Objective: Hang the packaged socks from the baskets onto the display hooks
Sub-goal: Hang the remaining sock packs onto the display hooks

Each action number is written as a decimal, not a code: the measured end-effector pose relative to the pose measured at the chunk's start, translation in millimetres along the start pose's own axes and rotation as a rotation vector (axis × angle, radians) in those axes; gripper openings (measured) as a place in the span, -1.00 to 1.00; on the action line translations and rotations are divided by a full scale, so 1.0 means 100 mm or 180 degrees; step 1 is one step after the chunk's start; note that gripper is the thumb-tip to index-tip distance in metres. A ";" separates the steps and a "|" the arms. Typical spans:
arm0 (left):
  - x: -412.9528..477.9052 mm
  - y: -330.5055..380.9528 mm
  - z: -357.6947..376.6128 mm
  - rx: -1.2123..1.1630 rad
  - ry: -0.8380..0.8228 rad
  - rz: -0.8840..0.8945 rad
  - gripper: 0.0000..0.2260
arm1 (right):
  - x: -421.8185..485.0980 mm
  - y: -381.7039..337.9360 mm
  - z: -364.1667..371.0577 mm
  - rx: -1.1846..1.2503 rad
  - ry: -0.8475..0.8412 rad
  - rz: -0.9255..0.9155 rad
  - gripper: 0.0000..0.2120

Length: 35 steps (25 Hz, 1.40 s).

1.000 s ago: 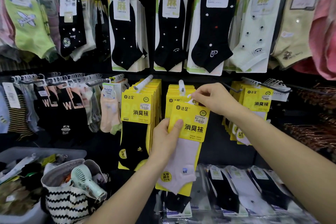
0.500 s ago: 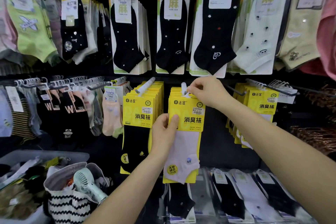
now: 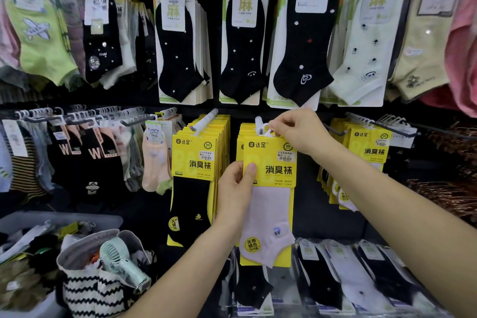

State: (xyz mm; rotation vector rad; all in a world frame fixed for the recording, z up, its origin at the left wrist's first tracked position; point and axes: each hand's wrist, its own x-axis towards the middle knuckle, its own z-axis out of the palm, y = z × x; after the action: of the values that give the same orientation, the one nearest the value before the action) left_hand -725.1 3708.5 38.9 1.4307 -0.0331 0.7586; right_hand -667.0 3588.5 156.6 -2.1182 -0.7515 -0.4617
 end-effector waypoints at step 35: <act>0.26 -0.11 -0.04 0.1068 0.0088 -0.0077 -0.58 | -0.26 0.44 0.54 -0.0379 0.0354 0.0341 -0.52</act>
State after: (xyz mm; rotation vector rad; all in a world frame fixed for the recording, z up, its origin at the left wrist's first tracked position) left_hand -701.5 3724.5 40.8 1.7344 0.1386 0.7895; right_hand -654.9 3601.1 84.5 -2.2103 -0.5566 -0.5733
